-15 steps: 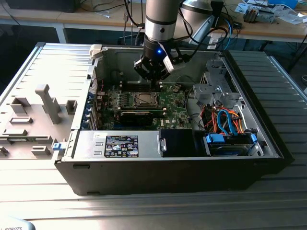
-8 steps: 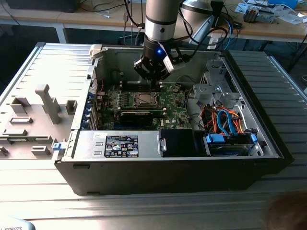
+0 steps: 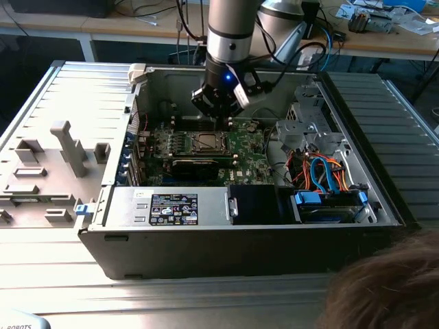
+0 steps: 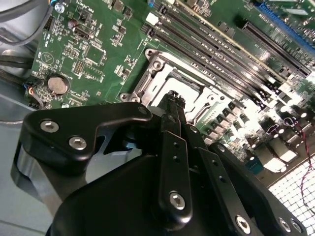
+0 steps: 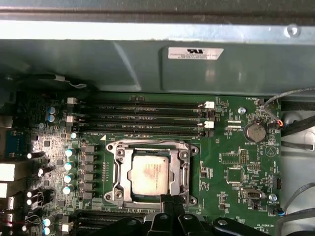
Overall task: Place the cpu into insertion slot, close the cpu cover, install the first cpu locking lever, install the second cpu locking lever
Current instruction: 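Install the second cpu locking lever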
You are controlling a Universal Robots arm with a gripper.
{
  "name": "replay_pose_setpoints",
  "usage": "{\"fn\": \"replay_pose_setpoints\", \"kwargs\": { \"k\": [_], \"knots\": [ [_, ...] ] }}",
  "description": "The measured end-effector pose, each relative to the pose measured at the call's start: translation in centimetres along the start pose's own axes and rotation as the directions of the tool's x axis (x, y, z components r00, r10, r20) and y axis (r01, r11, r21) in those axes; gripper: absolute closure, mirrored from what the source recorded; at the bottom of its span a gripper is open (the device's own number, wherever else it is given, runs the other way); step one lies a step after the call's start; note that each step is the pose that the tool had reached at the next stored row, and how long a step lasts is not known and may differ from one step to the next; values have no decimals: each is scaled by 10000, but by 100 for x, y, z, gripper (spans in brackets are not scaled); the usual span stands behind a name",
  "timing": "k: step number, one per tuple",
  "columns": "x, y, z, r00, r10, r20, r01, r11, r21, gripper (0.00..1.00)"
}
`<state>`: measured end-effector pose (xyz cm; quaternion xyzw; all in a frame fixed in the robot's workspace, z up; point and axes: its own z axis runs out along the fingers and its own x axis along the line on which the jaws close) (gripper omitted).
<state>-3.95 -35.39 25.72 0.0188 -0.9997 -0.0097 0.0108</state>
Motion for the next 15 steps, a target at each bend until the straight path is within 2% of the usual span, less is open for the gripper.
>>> {"fn": "replay_pose_setpoints", "kwargs": {
  "k": [15],
  "knots": [
    [7,-194,21,10000,0,1,0,10000,-28,89]
  ]
}}
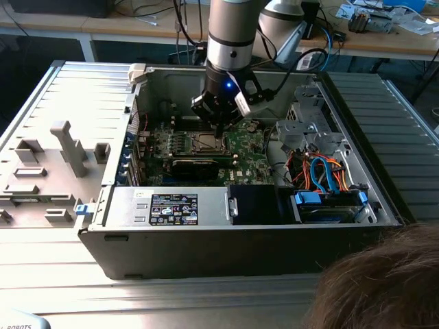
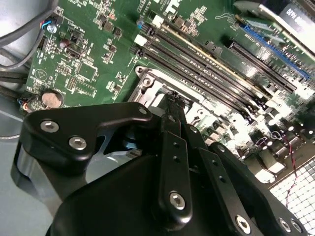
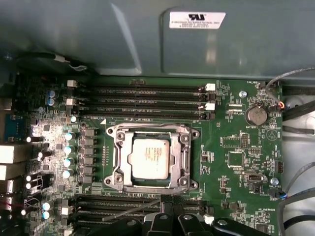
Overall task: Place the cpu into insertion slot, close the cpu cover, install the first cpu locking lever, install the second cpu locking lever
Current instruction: 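Install the second cpu locking lever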
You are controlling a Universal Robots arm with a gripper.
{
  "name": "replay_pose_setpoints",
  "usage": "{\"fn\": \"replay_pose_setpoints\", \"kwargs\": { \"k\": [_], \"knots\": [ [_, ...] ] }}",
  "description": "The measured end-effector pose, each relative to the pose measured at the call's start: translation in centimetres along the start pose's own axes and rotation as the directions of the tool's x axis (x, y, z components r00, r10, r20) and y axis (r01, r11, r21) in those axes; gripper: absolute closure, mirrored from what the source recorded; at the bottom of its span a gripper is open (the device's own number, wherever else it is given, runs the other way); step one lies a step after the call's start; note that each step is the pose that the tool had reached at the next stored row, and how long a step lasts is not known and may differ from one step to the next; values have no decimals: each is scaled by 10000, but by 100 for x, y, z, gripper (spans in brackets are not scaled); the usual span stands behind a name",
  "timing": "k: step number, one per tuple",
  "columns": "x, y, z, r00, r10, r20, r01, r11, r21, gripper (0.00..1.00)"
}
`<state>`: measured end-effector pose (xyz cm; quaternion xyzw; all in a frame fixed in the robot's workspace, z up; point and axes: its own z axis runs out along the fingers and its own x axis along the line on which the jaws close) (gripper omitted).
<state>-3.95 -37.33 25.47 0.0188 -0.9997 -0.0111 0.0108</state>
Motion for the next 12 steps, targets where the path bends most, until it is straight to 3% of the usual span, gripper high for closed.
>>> {"fn": "replay_pose_setpoints", "kwargs": {
  "k": [12],
  "knots": [
    [3,-93,14,10000,-1,2,1,10000,-32,89]
  ]
}}
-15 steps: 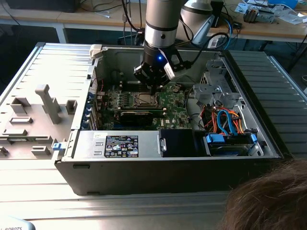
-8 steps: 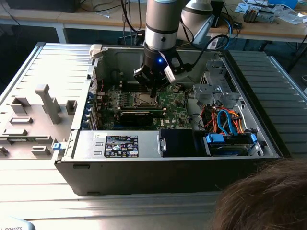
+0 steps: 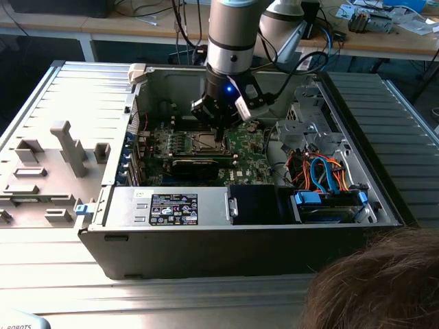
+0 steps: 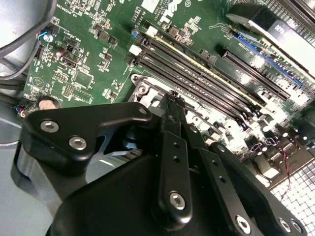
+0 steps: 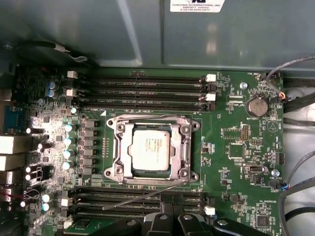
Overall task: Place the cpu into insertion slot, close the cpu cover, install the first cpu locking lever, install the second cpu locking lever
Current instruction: 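Install the second cpu locking lever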
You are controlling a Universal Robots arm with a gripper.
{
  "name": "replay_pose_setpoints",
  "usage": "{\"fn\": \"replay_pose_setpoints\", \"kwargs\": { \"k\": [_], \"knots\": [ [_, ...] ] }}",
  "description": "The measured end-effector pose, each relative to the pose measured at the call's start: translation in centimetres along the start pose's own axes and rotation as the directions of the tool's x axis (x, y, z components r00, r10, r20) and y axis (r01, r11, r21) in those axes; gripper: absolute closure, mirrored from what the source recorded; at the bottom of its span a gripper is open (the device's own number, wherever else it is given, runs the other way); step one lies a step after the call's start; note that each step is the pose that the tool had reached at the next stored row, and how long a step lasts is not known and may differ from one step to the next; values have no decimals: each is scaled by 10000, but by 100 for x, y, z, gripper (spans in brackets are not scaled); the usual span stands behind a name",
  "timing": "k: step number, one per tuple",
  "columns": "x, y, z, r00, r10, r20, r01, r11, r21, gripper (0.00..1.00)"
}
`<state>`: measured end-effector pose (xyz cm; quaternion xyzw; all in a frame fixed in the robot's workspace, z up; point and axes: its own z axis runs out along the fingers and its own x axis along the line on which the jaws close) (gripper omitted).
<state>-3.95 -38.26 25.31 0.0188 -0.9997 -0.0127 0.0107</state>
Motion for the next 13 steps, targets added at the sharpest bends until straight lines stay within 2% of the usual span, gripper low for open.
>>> {"fn": "replay_pose_setpoints", "kwargs": {
  "k": [13],
  "knots": [
    [1,-36,16,10000,0,-1,0,10000,0,89]
  ]
}}
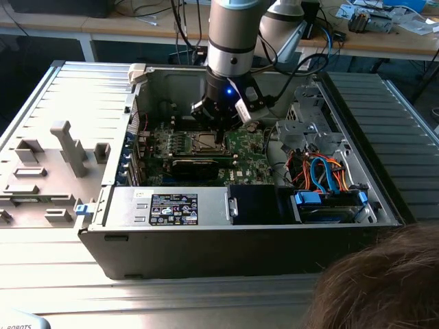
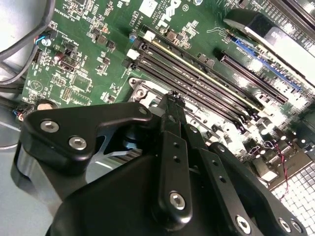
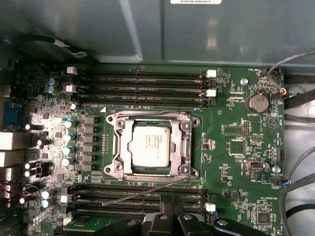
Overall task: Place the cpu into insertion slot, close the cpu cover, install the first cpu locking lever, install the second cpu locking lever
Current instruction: 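Install the second cpu locking lever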
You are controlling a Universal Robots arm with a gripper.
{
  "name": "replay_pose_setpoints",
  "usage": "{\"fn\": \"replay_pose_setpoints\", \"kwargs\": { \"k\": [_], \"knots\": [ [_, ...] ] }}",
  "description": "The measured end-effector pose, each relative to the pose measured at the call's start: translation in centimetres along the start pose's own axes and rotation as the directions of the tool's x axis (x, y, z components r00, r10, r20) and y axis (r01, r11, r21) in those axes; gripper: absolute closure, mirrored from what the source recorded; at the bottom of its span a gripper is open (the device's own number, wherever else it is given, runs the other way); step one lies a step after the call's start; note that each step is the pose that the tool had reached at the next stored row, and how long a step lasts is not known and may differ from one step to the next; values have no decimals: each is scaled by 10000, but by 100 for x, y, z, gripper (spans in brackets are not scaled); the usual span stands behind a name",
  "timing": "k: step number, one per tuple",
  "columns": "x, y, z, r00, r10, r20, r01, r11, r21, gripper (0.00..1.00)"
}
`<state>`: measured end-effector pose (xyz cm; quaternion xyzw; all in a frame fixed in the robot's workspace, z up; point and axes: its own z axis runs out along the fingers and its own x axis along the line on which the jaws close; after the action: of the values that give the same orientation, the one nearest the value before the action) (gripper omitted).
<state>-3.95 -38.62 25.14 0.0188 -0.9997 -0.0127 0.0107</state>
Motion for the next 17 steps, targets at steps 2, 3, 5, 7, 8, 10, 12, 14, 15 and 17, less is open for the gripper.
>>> {"fn": "replay_pose_setpoints", "kwargs": {
  "k": [2,3,5,7,8,10,12,14,15,17],
  "knots": [
    [0,-4,3,10000,0,0,0,10000,0,89],
    [0,-6,4,10000,0,-1,0,10000,0,89],
    [0,-10,8,10000,0,0,0,10000,0,89],
    [0,-13,11,10000,0,0,0,10000,0,89],
    [0,-19,16,10000,0,0,0,10000,1,89],
    [1,-29,28,10000,0,0,0,10000,-1,89],
    [1,-29,30,10000,0,0,0,10000,-5,89],
    [0,-29,37,10000,-1,1,1,10000,-35,89],
    [0,-29,39,10000,-1,2,1,10000,-47,89],
    [0,-29,42,10000,-1,3,1,10000,-65,89]
  ]
}}
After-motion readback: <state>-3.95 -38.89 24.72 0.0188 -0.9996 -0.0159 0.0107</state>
